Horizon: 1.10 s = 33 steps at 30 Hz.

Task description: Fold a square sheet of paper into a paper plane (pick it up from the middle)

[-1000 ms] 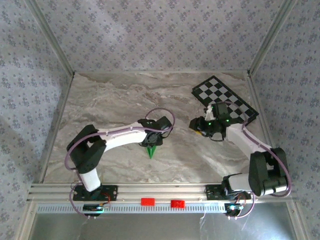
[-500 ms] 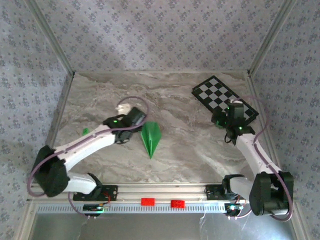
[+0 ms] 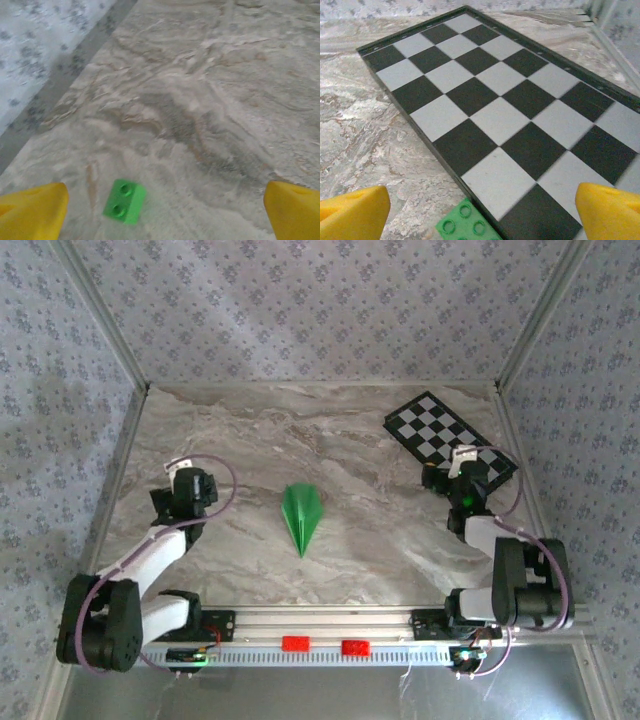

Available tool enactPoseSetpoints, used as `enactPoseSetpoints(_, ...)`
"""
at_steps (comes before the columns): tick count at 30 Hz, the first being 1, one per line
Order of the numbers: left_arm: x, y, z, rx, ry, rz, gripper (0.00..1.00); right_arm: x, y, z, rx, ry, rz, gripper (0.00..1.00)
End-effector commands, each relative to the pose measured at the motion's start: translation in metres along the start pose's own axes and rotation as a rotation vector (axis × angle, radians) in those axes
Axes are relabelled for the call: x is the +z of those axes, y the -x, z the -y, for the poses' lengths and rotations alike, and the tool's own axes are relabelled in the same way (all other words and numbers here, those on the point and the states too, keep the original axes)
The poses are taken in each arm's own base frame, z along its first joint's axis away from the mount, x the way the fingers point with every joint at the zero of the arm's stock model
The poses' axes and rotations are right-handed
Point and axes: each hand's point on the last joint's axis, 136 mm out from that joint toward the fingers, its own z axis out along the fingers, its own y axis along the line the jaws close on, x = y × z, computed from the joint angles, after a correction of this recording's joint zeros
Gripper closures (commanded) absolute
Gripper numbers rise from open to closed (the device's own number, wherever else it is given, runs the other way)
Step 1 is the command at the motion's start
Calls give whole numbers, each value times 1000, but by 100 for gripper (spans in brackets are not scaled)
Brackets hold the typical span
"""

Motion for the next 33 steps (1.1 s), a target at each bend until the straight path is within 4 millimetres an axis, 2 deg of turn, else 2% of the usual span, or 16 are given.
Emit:
enactPoseSetpoints(1, 6, 25, 25, 35, -138, 163, 0, 5, 8, -20, -96, 77, 79, 2)
enactPoseSetpoints(3, 14, 25, 30, 39, -158, 198, 0, 10, -1, -23, -90, 98, 57, 2)
enactPoseSetpoints(5, 14, 28, 39, 67, -230, 222, 0, 7, 0, -23, -75, 125, 73, 1)
enactPoseSetpoints(9, 24, 31, 37, 28, -304, 248, 0, 7, -6, -21, -56, 161, 123, 0)
enactPoseSetpoints(11, 32, 24, 36, 1, -324, 242, 0, 8, -9, -23, -65, 157, 128, 0)
enactPoseSetpoints(13, 38, 16, 44, 14, -353, 242, 0, 12, -9, -13, -50, 86, 100, 0)
enactPoseSetpoints(14, 42, 14, 48, 20, -367, 252, 0, 15, -9, -1, -23, 6, 91, 0)
enactPoseSetpoints(15, 46, 18, 48, 10, -355, 247, 0, 18, -9, 7, -9, -50, 77, 0)
enactPoseSetpoints(17, 62, 16, 35, -17, -258, 141, 0, 18, -9, 8, -8, -57, 70, 0)
enactPoseSetpoints(19, 61, 17, 31, -31, -242, 167, 0, 18, -9, 7, -11, -57, 71, 0)
enactPoseSetpoints(33, 60, 17, 34, -17, -253, 164, 0, 18, -10, 3, -25, -47, 68, 0)
